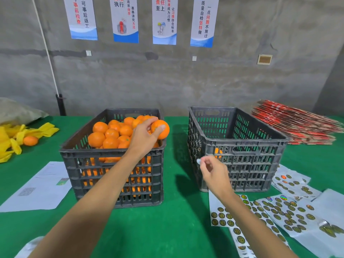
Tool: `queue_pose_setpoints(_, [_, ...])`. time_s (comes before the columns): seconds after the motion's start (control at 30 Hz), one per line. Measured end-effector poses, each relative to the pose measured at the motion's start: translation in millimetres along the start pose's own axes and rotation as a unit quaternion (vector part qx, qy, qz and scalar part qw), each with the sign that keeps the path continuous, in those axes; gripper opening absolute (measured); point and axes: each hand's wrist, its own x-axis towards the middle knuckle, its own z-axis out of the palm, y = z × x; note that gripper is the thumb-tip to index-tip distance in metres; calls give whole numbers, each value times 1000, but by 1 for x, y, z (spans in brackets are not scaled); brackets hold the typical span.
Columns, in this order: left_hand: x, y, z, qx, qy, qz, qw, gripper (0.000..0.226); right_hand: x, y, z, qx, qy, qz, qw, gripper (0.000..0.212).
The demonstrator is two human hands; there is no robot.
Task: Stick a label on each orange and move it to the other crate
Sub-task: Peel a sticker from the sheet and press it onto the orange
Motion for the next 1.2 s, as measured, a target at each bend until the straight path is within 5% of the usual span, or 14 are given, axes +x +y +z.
queue_pose_setpoints(0.4, [-5, 5, -6, -55, -41, 19, 997, 53, 68, -117, 17, 103, 109, -124, 981, 12])
queue_pose_setpoints(1.2, [-3, -3, -6, -62, -49, 21, 997, 57, 71, -117, 43, -6, 60, -115, 992, 23])
